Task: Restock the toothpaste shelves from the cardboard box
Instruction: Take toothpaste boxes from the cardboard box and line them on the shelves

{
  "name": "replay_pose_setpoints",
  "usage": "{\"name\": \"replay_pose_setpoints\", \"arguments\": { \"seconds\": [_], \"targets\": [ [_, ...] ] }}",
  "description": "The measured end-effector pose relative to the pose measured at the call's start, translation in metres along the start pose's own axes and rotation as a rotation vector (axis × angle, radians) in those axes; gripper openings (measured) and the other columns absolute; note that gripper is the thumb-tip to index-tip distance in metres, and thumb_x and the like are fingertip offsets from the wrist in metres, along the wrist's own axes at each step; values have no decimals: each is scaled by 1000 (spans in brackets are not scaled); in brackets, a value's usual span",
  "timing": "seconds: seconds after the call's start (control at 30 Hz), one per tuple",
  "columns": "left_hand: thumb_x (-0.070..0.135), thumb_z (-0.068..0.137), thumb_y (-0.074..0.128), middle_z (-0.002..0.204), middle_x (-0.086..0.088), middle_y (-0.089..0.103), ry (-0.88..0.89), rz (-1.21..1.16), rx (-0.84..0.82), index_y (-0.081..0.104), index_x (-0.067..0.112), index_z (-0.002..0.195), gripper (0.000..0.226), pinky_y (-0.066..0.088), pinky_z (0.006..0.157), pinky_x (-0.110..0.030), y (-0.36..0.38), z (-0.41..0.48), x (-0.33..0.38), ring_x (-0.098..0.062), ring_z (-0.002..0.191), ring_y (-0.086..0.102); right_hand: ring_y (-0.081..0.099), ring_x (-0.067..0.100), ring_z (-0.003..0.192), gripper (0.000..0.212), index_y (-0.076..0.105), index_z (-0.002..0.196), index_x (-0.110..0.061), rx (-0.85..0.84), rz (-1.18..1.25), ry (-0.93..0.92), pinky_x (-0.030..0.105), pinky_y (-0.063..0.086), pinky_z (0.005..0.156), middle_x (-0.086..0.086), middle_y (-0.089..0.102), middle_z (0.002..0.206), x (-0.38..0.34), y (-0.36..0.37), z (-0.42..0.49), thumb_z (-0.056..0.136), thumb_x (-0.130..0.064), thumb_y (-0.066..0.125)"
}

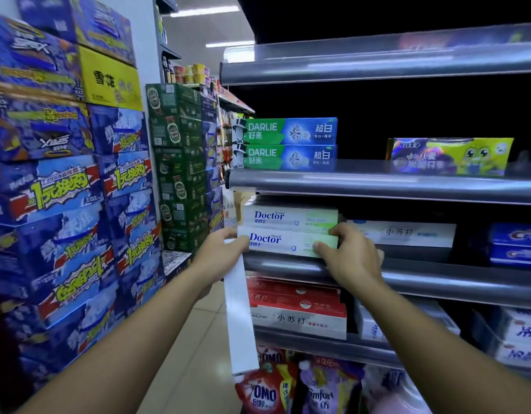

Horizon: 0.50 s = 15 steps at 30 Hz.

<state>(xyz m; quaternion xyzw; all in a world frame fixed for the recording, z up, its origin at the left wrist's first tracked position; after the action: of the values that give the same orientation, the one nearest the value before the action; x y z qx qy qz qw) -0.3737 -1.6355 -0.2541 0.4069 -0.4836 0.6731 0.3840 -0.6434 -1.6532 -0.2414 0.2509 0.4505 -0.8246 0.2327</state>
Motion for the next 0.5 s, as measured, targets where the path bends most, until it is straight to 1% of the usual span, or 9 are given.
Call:
{"name": "replay_pose_setpoints", "arguments": {
  "seconds": [0.07,0.1,0.2,0.27,0.3,0.37,0.4,0.43,0.5],
  "targets": [
    [48,73,57,85,27,71,-25,18,-29,72,42,96,28,47,48,-16,3,1,-5,-7,81,66,59,28,101,32,57,109,-31,-12,-27,-16,40,29,86,-3,69,93,1,3,0,86,-52,67],
    [48,74,56,86,28,72,-28,31,-39,72,43,101,32,48,48,-16,5,1,-7,-9,82,68,60,28,98,30,56,107,-31,-15,-28,-20,40,30,86,-3,68,92,1,3,0,87,-52,66],
    [46,74,54,92,23,72,-14,61,-53,69,43,112,41,51,55,-21,7,0,-10,-11,86,69,61,30,100,32,54,111,-30,-50,-56,-35,40,36,89,-1,70,96,0,1,-1,90,-52,63],
    [46,75,55,107,17,67,14,42,-8,64,44,121,47,50,63,-27,5,0,-10,-9,95,64,57,32,110,44,54,125,-26,-36,-56,-70,43,42,94,3,70,111,-2,-4,-7,91,-52,62],
    [46,74,56,115,14,63,23,22,45,62,44,121,47,48,68,-30,2,0,-9,-9,99,61,53,30,115,48,53,130,-24,10,-37,-98,44,44,96,2,67,117,-3,-10,-13,91,-51,63],
    [44,70,58,116,11,60,21,-32,172,61,44,104,34,47,71,-33,-7,-2,-8,-10,98,58,48,23,116,45,55,129,-25,105,28,-191,44,44,97,-6,65,118,-8,-22,-30,92,-49,63],
    [43,69,58,111,8,60,1,-67,214,61,41,95,26,48,70,-34,-11,-4,-8,-14,94,59,49,19,115,40,57,125,-28,104,79,-241,43,46,95,-10,64,115,-11,-25,-40,92,-50,62],
    [41,70,59,106,4,62,-28,-109,232,63,37,88,19,49,66,-34,-13,-5,-8,-19,89,60,51,13,111,36,59,120,-31,64,157,-281,41,48,92,-15,62,111,-13,-25,-51,90,-53,61],
    [37,78,62,95,-4,62,-95,-197,233,67,30,83,10,52,58,-34,-15,-6,-8,-25,80,59,58,3,100,32,61,108,-40,-86,339,-329,33,53,82,-19,63,104,-16,-20,-72,87,-64,57]
  ]
}}
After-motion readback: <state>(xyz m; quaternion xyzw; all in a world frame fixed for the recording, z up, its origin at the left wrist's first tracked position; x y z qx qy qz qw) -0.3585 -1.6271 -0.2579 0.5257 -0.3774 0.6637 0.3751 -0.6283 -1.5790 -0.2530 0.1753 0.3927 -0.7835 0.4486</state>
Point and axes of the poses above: each hand's wrist, its own z-axis towards the middle knuckle, its own y-axis out of the palm, x = y × z, the point moved 6 cm from there along z, towards the middle knuckle
